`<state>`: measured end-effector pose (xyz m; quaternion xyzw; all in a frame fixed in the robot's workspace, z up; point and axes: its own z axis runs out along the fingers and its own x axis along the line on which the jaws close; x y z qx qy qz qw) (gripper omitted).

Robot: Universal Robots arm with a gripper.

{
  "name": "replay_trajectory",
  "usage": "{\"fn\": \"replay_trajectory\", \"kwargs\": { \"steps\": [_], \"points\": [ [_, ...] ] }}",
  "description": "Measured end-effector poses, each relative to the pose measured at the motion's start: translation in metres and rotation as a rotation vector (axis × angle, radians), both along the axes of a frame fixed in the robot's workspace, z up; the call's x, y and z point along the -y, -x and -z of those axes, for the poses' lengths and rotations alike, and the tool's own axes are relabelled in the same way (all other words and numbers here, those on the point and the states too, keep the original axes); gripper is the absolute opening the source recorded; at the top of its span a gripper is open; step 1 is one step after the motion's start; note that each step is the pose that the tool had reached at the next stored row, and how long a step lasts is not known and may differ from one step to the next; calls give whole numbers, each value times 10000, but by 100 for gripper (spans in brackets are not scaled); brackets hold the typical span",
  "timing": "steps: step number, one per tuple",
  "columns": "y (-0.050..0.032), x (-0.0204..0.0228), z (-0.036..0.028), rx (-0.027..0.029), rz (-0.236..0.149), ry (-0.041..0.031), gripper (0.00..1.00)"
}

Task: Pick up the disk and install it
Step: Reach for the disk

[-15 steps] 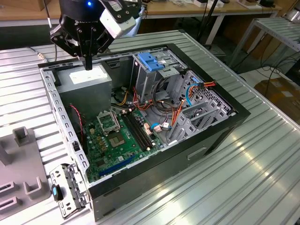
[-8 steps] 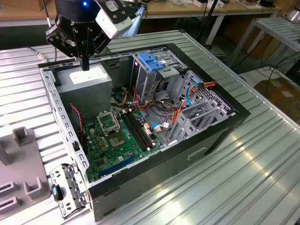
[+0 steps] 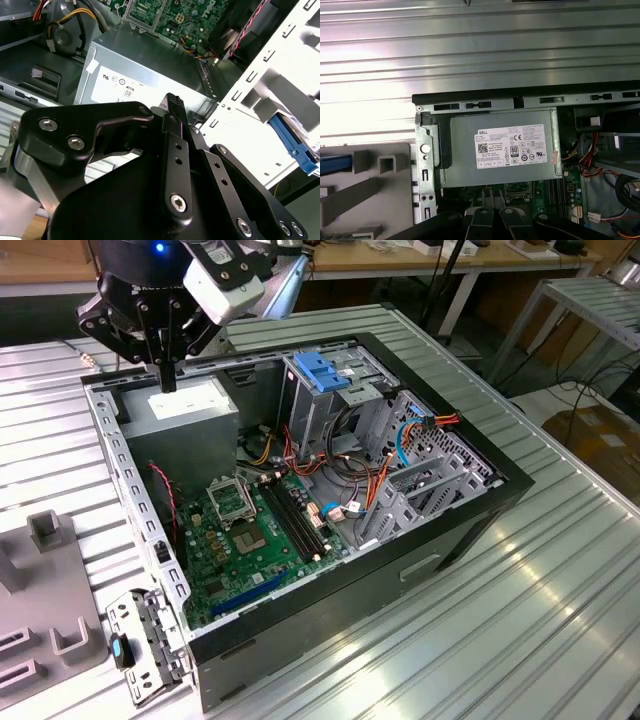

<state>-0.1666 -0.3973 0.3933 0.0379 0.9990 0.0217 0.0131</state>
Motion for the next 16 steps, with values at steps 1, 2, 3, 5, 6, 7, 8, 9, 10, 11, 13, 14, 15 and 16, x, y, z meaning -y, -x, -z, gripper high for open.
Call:
{"fn": "replay_trajectory", "kwargs": {
  "steps": [1,2,3,5,6,7,8,9,10,11,13,14,15,16],
  "points": [
    [9,0,0,0,0,0,11],
    [20,-1,0,0,0,0,11],
    [28,-1,0,1,-1,0,11],
    [50,-2,0,0,-1,0,11],
    [64,-2,0,0,0,0,11],
    [77,-3,0,0,-1,0,11],
    [93,-3,0,0,-1,0,11],
    [102,-3,0,0,-1,0,11],
    [114,-4,0,0,-1,0,11],
    [122,-4,0,0,-1,1,11],
    [143,-5,0,0,0,0,11],
    [153,-5,0,0,0,1,11],
    [167,-6,0,0,-1,0,11],
    [176,-6,0,0,0,0,11]
  ]
}}
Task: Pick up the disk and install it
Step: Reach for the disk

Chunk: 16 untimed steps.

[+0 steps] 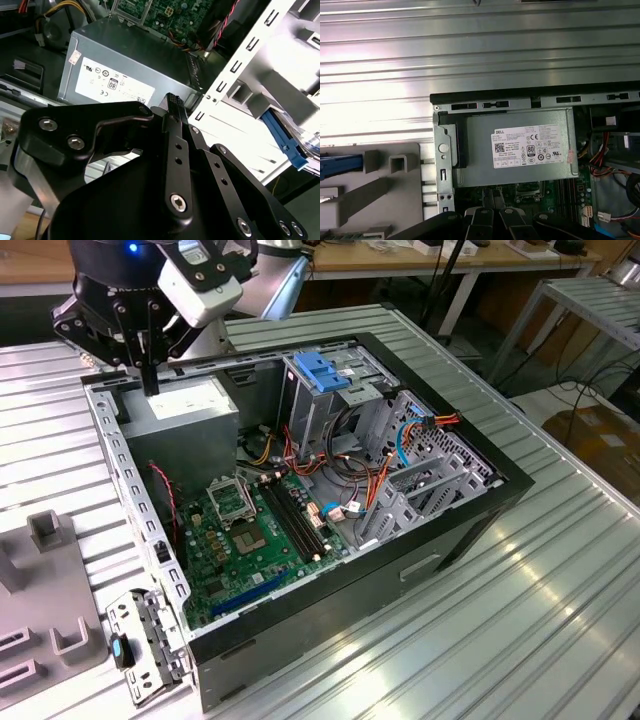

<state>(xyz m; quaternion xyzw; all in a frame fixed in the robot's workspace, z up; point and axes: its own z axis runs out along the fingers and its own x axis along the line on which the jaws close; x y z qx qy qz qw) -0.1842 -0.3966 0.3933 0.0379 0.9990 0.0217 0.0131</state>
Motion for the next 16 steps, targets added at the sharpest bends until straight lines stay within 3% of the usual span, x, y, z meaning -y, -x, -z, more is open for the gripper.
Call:
{"fn": "replay_trajectory", "kwargs": {
  "steps": [16],
  "points": [
    [172,-4,0,0,0,0,11]
  ]
}}
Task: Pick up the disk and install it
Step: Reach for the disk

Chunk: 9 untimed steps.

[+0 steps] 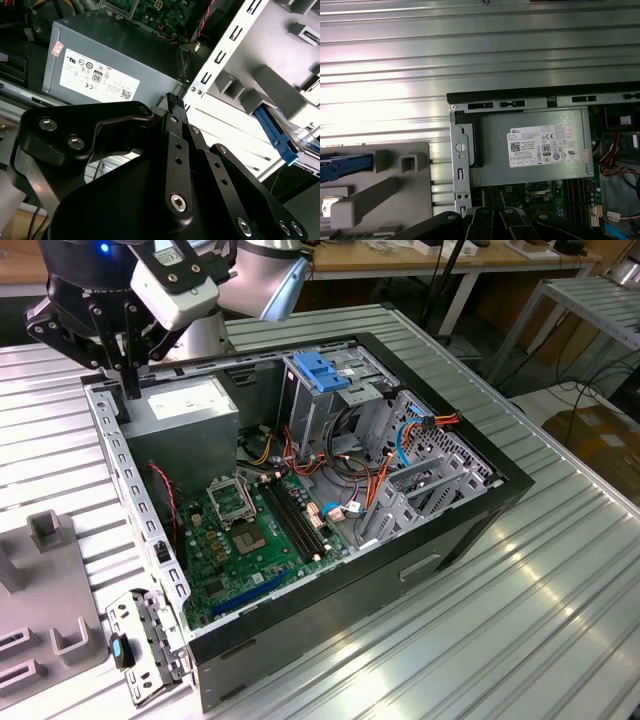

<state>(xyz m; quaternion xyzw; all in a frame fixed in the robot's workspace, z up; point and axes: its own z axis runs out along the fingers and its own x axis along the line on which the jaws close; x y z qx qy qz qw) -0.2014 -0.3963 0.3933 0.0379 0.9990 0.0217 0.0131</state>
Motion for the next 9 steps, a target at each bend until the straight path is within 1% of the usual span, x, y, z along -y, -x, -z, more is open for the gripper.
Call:
{"fn": "replay_trajectory", "kwargs": {
  "steps": [9],
  "points": [
    [82,-3,-1,-1,0,1,11]
  ]
}}
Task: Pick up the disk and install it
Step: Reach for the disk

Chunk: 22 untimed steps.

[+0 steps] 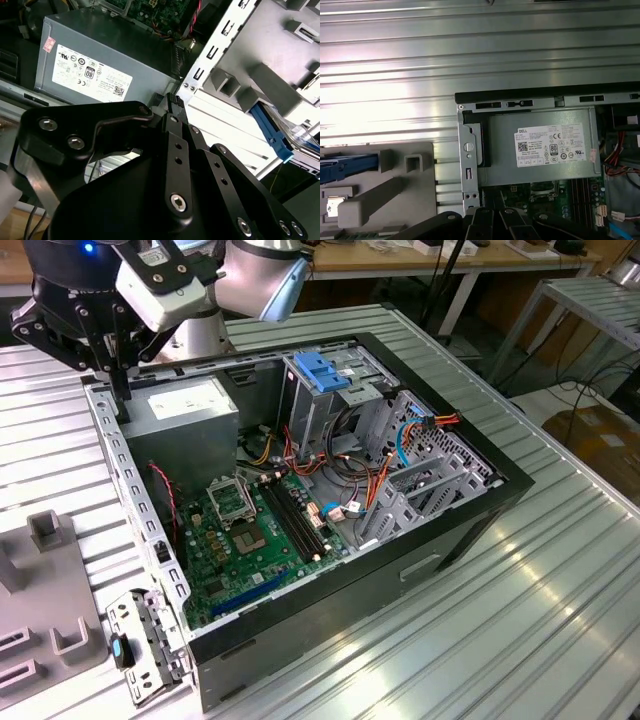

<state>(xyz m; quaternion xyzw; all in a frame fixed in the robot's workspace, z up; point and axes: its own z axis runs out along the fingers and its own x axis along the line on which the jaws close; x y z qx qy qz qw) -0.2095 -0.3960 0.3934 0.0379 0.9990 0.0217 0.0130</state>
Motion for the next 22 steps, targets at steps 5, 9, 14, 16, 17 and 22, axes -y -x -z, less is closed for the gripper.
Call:
{"fn": "replay_trajectory", "kwargs": {
  "steps": [5,9,14,16,17,22],
  "points": [
    [70,-21,0,0,4,0,11],
    [124,-45,0,1,18,0,11],
    [184,-53,1,1,44,-1,11],
    [218,-58,1,1,60,-1,11],
    [237,-60,1,1,68,-1,11],
    [282,-73,1,1,85,0,11]
  ]
}}
